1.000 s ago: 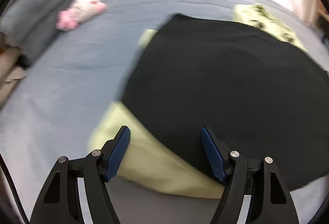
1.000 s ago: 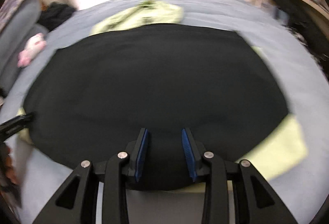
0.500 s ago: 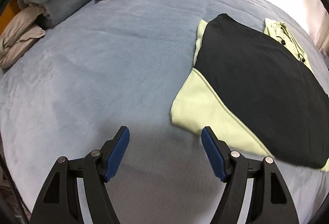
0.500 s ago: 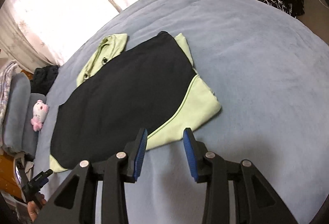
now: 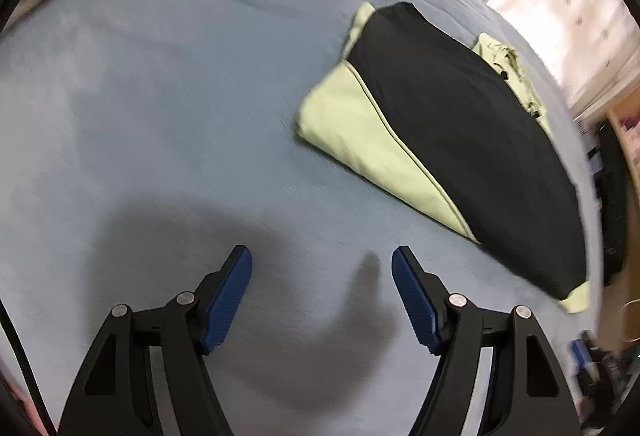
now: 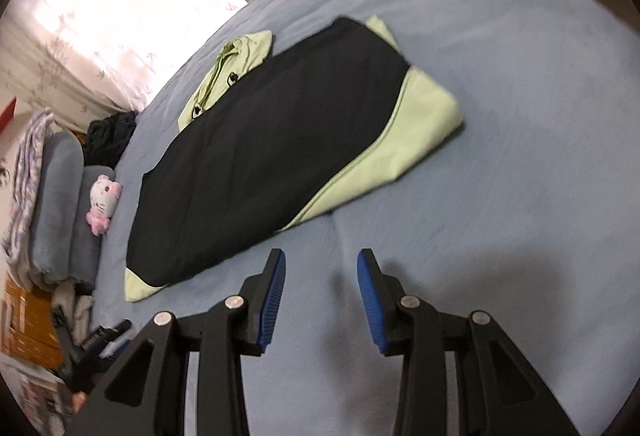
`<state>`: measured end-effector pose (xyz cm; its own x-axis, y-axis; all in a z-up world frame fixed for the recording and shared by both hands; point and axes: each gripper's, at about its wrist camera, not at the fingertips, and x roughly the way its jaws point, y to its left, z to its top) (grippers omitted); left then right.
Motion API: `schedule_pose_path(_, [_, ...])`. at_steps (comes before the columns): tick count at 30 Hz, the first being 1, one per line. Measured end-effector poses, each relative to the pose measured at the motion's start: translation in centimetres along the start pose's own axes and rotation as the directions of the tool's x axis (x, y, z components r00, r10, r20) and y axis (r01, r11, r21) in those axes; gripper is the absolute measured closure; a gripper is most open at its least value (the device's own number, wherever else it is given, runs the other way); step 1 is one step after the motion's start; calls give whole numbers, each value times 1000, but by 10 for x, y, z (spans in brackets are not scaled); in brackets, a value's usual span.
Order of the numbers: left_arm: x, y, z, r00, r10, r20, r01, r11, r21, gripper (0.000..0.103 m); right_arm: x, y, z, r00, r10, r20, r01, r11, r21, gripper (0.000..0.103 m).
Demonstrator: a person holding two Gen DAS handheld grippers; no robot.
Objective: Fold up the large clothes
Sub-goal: 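Open both tools and lift them off the folded jacket, then grasp the folded jacket edge with both tools and fold it over again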
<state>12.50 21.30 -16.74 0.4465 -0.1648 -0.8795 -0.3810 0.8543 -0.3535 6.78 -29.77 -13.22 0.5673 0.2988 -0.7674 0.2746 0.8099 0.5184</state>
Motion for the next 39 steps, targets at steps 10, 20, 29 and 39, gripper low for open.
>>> schedule_pose_path(10, [33, -19, 21, 994, -98, 58, 101, 993, -60, 14, 54, -20, 12, 994, 106, -10, -102, 970, 219, 59])
schedule_pose_path(20, [64, -40, 53, 981, -134, 141, 144, 987, -64, 9, 83, -19, 32, 985, 156, 71, -171, 940, 296, 59])
schedule_pose_path(29, [78, -51, 75, 961, -135, 241, 164, 981, -104, 91, 105, -5, 53, 987, 115, 115, -143, 952, 271, 59])
schedule_pose_path(39, [44, -58, 63, 941, -120, 317, 155, 984, -87, 97, 76, 15, 51, 979, 96, 180, -123, 981, 149, 94])
